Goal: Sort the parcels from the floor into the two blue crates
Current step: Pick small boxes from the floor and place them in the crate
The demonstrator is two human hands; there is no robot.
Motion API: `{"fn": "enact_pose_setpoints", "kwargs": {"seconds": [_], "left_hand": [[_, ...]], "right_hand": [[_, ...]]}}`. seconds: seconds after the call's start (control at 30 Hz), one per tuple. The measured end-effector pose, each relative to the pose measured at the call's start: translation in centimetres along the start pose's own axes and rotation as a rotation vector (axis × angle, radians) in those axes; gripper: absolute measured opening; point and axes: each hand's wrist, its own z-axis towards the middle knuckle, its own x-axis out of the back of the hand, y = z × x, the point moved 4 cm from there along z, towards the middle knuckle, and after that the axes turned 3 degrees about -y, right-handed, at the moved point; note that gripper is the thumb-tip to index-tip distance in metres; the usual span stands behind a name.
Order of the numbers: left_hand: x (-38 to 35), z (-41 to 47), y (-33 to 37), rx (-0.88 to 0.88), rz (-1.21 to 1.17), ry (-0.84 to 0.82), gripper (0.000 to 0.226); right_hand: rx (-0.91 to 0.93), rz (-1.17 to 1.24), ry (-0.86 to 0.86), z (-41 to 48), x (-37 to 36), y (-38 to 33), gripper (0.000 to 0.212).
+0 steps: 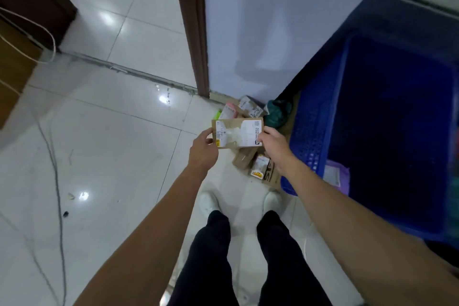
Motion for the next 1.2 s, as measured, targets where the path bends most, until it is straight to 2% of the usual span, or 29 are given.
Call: {"fn": "enact_pose_setpoints", "kwargs": {"seconds": [0.17,0.3,0.47,0.63,0.8,0.9,1.0,1.2], "left_hand": [[-3.3,-5.5,7.2,-0.126,0.117,-0.079,0.039],[-6.7,-9.4,11.4,-0.236,0.142,-0.161,0.037],[-13.4,-14.5,14.4,-0.239,0.140,-0.297,0.036],[-21.8,-18.7,15.0,-0.229,0.217,-0.402,0.033],[-31.3,-22.1,13.5,-0.197,0.261,-0.424,0.035],[-36.2,-24.1,12.7,-0.177,0.295,-0.393,0.034],[-40.2,-26.2,12.4,-0.161,0.318,-0.355,0.021],[-43.4,-27.3,12.7,-0.185,0.429,-0.277,0.011]], "right_hand": [[0.115,0.169,0.193,-7.8,6.8,-1.1,0.031],[0.133,0.234,0.273,-12.0,11.8,0.2,0.033],[0.147,0.291,0.338,-17.3,19.8,3.7,0.031],[0.117,0.314,0.334,-19.4,27.9,9.8,0.028],[0.103,0.288,0.312,-20.2,36.2,16.5,0.028],[0.095,0.288,0.256,-20.5,40.4,20.0,0.033],[0.108,0.245,0.193,-21.0,44.2,22.1,0.035],[0.107,0.144,0.067,-20.0,48.4,22.9,0.036]]}}
